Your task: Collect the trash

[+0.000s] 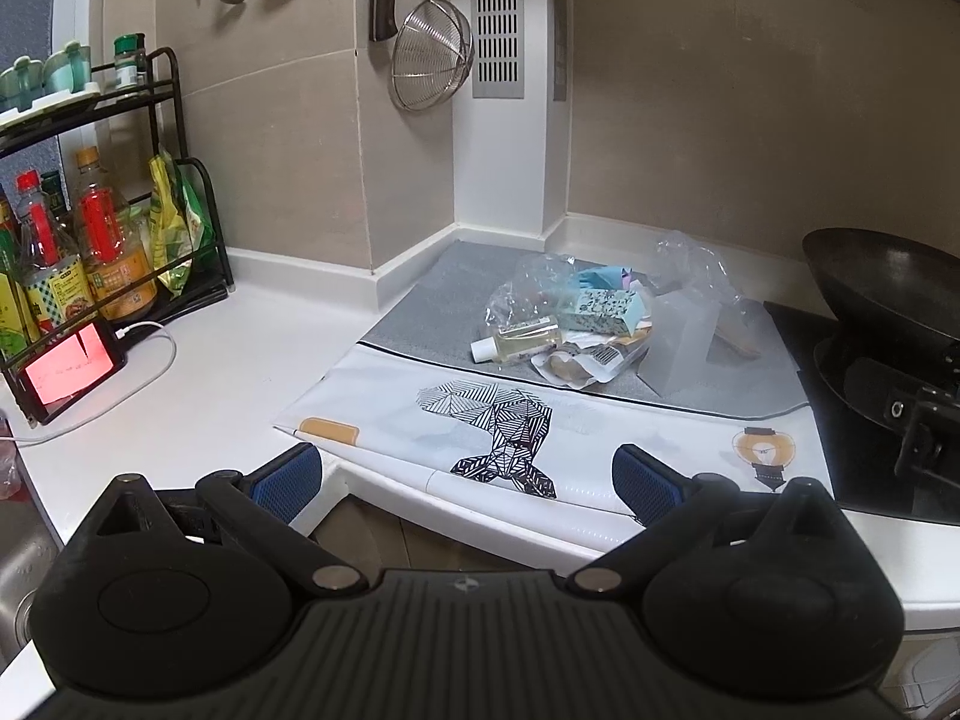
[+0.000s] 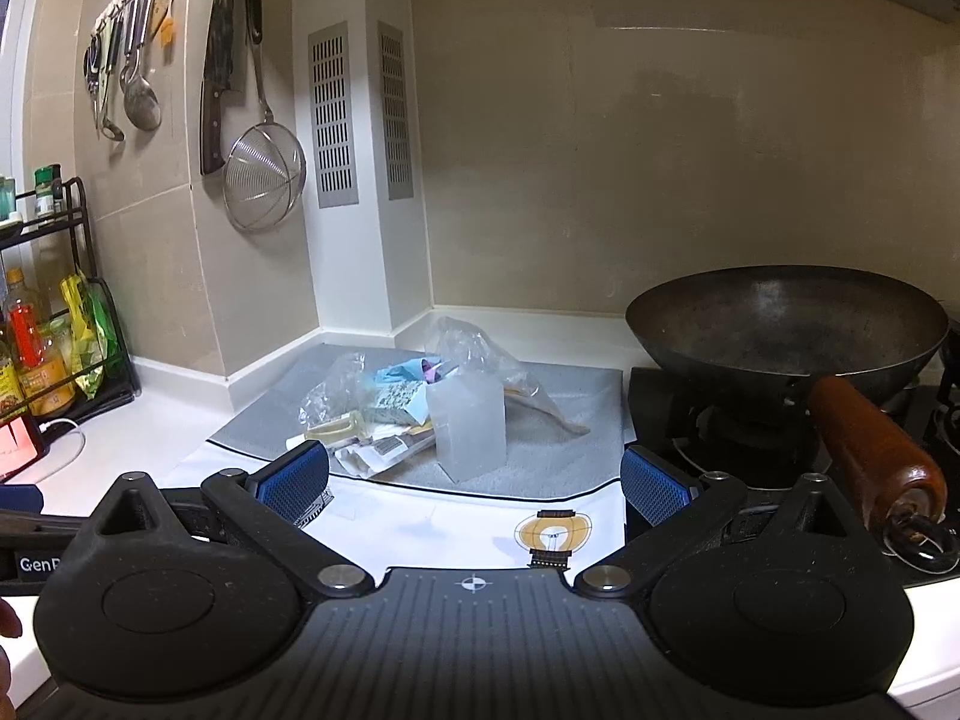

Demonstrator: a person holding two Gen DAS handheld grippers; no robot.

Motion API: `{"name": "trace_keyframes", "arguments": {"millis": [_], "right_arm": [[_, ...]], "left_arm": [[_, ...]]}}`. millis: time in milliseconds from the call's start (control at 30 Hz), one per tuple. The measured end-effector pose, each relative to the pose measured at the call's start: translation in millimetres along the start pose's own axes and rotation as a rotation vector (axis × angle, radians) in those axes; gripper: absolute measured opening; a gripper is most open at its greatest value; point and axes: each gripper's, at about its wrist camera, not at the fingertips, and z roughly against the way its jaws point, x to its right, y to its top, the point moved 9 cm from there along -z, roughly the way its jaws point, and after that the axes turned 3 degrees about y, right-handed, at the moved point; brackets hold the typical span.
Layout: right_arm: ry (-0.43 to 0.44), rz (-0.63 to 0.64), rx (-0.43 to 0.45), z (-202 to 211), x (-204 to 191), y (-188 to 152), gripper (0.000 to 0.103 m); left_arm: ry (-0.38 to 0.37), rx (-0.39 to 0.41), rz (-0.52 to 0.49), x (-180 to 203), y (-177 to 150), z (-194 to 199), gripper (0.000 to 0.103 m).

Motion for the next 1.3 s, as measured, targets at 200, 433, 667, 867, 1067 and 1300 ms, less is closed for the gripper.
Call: {"name": "trace_keyframes", "arguments": {"millis": [200,433,667,867,1067,1300], "right_arm": [[0.002,-0.005,-0.008,0.2,-1.0,-2.4,0.103],[0.003,-0.001,-0.013,-1.5,-1.4,-3.7,0.103],[0.019,-0.005,-0.03,-7.6,-2.1,-6.9,0.103],[0.036,0.001,-0.045,-16.5,-4.5,-11.8,0.103],[0.056,-0.016,-0.045,-28.8,-3.7,-11.2,0.103],[0.178,-0.085,0.054,-38.1,-8.6,-11.0,0.103]], "left_arm": [[0.005,0.001,-0.007,-0.3,-1.1,0.7,0.103],[0.003,-0.006,-0.011,1.1,-1.6,-2.2,0.103],[0.001,-0.018,-0.022,6.2,-2.8,-9.3,0.103],[0.0,-0.026,-0.031,7.2,-4.5,-16.8,0.103],[0.0,-0.037,-0.033,6.5,-3.7,-28.6,0.103],[0.014,-0.058,-0.038,-2.2,-11.4,-46.8,0.103]]}}
